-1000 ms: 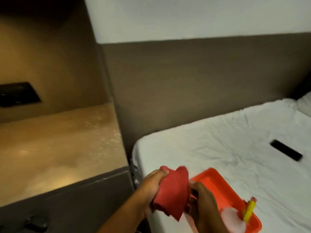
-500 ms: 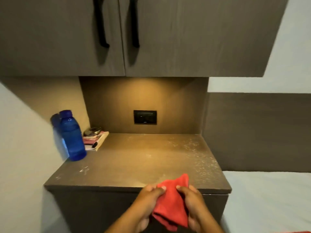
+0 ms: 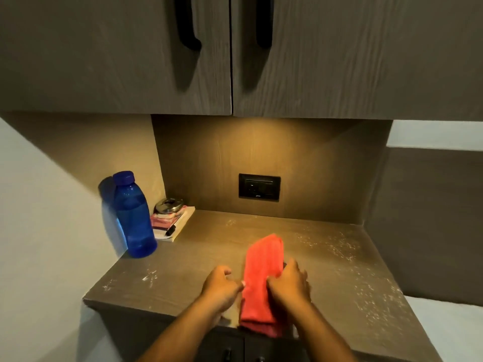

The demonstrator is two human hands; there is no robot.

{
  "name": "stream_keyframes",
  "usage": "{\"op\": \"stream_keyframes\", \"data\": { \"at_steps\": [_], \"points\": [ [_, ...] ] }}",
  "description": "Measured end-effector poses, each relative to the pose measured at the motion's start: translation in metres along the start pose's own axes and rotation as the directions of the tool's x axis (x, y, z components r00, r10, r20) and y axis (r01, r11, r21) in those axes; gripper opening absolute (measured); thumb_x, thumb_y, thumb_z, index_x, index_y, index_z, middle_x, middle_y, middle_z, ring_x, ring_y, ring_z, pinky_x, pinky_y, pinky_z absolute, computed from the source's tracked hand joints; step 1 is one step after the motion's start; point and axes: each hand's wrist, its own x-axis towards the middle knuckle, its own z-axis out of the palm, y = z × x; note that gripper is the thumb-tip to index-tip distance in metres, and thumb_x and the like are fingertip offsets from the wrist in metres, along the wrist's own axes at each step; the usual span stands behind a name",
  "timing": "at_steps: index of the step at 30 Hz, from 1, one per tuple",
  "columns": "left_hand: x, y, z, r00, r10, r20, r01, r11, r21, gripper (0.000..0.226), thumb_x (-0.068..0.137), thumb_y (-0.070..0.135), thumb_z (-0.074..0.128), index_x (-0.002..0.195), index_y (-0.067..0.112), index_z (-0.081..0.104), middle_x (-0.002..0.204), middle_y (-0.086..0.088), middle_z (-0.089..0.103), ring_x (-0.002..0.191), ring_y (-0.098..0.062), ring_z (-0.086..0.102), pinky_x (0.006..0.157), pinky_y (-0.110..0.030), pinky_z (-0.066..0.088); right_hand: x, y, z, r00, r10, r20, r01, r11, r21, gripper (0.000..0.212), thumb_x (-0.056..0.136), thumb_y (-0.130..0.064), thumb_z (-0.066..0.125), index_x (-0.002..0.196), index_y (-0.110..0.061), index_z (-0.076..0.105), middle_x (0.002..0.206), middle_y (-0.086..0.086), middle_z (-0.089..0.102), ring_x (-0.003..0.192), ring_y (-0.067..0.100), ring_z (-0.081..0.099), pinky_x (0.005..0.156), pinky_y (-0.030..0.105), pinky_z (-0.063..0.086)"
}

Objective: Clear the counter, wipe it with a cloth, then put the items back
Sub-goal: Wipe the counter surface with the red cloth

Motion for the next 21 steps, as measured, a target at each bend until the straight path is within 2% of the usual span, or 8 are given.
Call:
{"op": "stream_keyframes", "data": {
  "at_steps": [2,4,6,10,13,17,19,21],
  "points": [
    [0.024,-0.007,0.0,0.988,0.067,-0.142,-0.018,0.947,0.321,0.047,0.085,0.023,0.066,0.129,0.023,0.048,0.129,-0.004,0.052,0.095,-0.013,0.055,0.068,-0.025,0.047,0.018,0.016,0.036,0.994,-0.09,-0.069,0.071,0.966,-0.248,0.083,0.087,-0.039,0.057,0.152,-0.014,0.012,0.159,0.018,0.01,0.146,0.044,0.007,0.116,0.053,0.019],
    [0.044,-0.009,-0.004,0.966,0.193,-0.173,-0.091,0.878,0.47,0.045,0.087,0.027,0.063,0.13,0.027,0.049,0.136,0.001,0.047,0.11,-0.014,0.052,0.084,-0.026,0.047,0.035,0.015,0.042,0.964,-0.261,-0.05,0.214,0.874,-0.437,0.081,0.09,-0.045,0.049,0.153,-0.015,0.007,0.162,0.015,-0.007,0.147,0.04,-0.014,0.118,0.055,0.0],
    [0.06,-0.009,-0.007,0.956,0.269,-0.118,-0.158,0.809,0.566,0.045,0.09,0.028,0.059,0.133,0.027,0.047,0.139,0.002,0.046,0.121,-0.017,0.048,0.098,-0.033,0.046,0.052,0.004,0.052,0.934,-0.354,0.033,0.331,0.83,-0.449,0.072,0.095,-0.046,0.04,0.153,-0.016,0.011,0.163,0.012,-0.004,0.148,0.035,-0.013,0.119,0.052,-0.004],
    [0.089,-0.015,-0.01,0.955,0.286,0.073,-0.239,0.606,0.759,0.054,0.095,0.033,0.049,0.145,0.024,0.033,0.157,-0.002,0.026,0.145,-0.022,0.02,0.117,-0.041,0.024,0.062,0.005,0.084,0.936,-0.307,0.171,0.351,0.781,-0.517,0.071,0.098,-0.051,0.022,0.153,-0.011,0.004,0.163,0.014,-0.005,0.149,0.032,-0.011,0.119,0.052,-0.007],
    [0.113,-0.016,-0.01,0.942,0.297,0.159,-0.297,0.509,0.808,0.058,0.096,0.037,0.044,0.149,0.023,0.024,0.16,-0.003,0.017,0.148,-0.022,0.01,0.118,-0.04,0.015,0.059,0.009,0.097,0.953,-0.285,0.107,0.291,0.751,-0.593,0.074,0.097,-0.053,0.016,0.152,-0.008,-0.002,0.162,0.016,-0.01,0.148,0.035,-0.014,0.116,0.054,-0.011],
    [0.135,-0.027,0.0,0.905,0.361,0.223,-0.363,0.386,0.848,0.065,0.095,0.05,0.037,0.151,0.025,0.016,0.161,-0.004,0.008,0.149,-0.023,0.003,0.119,-0.04,0.007,0.056,0.019,0.089,0.933,-0.334,0.137,0.351,0.751,-0.559,0.07,0.097,-0.052,0.012,0.153,-0.012,-0.003,0.162,0.011,-0.011,0.149,0.027,-0.014,0.114,0.047,-0.016],
    [0.139,-0.038,0.008,0.884,0.404,0.236,-0.392,0.365,0.844,0.063,0.095,0.054,0.029,0.151,0.028,0.015,0.162,-0.003,0.006,0.149,-0.022,0.001,0.119,-0.042,0.006,0.052,0.049,0.067,0.935,-0.341,0.094,0.338,0.782,-0.523,0.069,0.095,-0.056,0.012,0.153,-0.02,0.001,0.161,0.0,-0.013,0.147,0.018,-0.014,0.116,0.046,-0.008],
    [0.14,-0.049,0.01,0.876,0.426,0.226,-0.401,0.384,0.832,0.061,0.095,0.056,0.019,0.15,0.03,0.015,0.162,-0.001,0.007,0.148,-0.021,0.002,0.12,-0.044,0.006,0.049,0.093,0.023,0.968,-0.243,-0.07,0.178,0.852,-0.493,0.069,0.093,-0.061,0.012,0.153,-0.028,0.002,0.159,-0.008,-0.014,0.145,0.015,-0.009,0.118,0.047,0.008]
  ]
}}
